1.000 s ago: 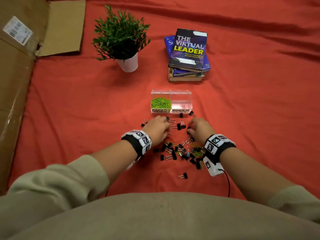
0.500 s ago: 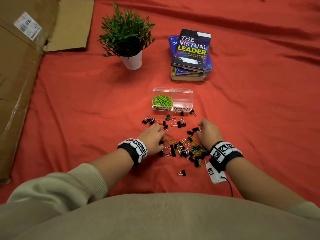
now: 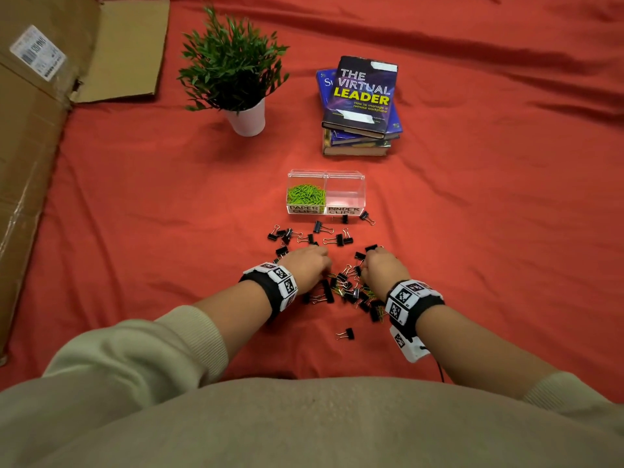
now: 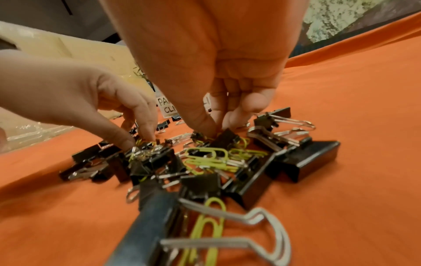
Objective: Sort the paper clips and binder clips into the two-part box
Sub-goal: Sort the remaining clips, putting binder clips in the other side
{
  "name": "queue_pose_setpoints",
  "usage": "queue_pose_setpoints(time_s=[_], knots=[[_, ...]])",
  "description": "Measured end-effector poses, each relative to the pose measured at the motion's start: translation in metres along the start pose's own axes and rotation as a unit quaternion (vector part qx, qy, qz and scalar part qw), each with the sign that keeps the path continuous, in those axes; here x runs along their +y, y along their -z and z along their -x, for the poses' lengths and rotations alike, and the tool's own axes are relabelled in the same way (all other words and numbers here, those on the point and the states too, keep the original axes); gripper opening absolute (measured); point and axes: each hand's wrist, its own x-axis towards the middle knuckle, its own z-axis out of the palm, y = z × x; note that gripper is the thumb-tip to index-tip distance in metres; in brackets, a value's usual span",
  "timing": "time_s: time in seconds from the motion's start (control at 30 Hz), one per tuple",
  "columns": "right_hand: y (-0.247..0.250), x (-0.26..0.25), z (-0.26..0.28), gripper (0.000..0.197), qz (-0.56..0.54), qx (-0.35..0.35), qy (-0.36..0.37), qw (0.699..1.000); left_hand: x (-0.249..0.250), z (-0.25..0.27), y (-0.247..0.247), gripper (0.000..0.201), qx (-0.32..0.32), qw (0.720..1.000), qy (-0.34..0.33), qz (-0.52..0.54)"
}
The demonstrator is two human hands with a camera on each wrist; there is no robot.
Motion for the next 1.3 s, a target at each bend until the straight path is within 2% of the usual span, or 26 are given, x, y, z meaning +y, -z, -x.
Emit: queue_pose_setpoints(time_s=[0.1, 0.23, 0.33, 0.43, 0.5, 0.57, 0.67, 0.73, 0.83, 0.93, 1.03, 1.1, 1.2, 1.3], knots=[[0.0, 0.0, 0.002, 0.031, 0.006, -0.004, 0.015, 1.0, 0.001, 0.0, -0.001, 0.021, -0.008, 0.999, -0.001, -0.034], [0.0, 0.0, 0.006, 0.028, -0.013, -0.011, 0.04, 0.999, 0.001, 0.001, -0.008, 0.029, -0.009, 0.998, 0.009, -0.063], [0.001, 0.003, 0.008, 0.026, -0.099, 0.003, 0.033, 0.995, 0.003, 0.002, -0.014, 0.028, -0.011, 0.998, 0.027, -0.06], [0.011, 0.007, 0.005, 0.018, -0.241, 0.013, -0.023, 0.97, 0.004, 0.003, -0.009, 0.02, 0.003, 0.995, 0.083, 0.048], [0.017, 0.009, 0.002, 0.027, -0.338, -0.009, -0.059, 0.939, 0.003, 0.004, -0.005, 0.015, 0.028, 0.982, 0.123, 0.139], [0.02, 0.009, 0.003, 0.027, -0.382, -0.041, -0.074, 0.92, 0.004, 0.005, -0.002, 0.018, 0.044, 0.962, 0.159, 0.218], [0.015, 0.004, 0.005, 0.011, -0.327, -0.078, -0.045, 0.941, 0.008, 0.001, 0.0, 0.019, 0.044, 0.949, 0.176, 0.259], [0.011, -0.001, 0.004, 0.004, -0.259, -0.069, -0.024, 0.963, 0.011, -0.004, 0.0, 0.02, 0.038, 0.953, 0.17, 0.249], [0.007, -0.004, 0.003, 0.006, -0.181, -0.036, -0.019, 0.983, 0.014, -0.011, -0.005, 0.017, 0.019, 0.968, 0.155, 0.198], [0.007, 0.0, 0.006, 0.013, -0.133, -0.01, -0.012, 0.991, 0.015, -0.013, -0.011, 0.015, -0.008, 0.979, 0.143, 0.143], [0.007, 0.004, 0.008, 0.02, -0.083, -0.022, -0.007, 0.996, 0.014, -0.014, -0.012, 0.014, -0.025, 0.982, 0.143, 0.118], [0.006, 0.001, 0.007, 0.016, -0.048, -0.04, 0.011, 0.998, 0.016, -0.014, -0.012, 0.018, -0.037, 0.982, 0.144, 0.113], [0.006, -0.005, 0.005, 0.024, -0.017, -0.061, 0.024, 0.998, 0.019, -0.011, -0.009, 0.023, -0.014, 0.98, 0.148, 0.131], [0.007, -0.007, 0.001, 0.02, -0.04, -0.034, 0.034, 0.998, 0.02, -0.006, 0.0, 0.018, 0.009, 0.97, 0.15, 0.193]])
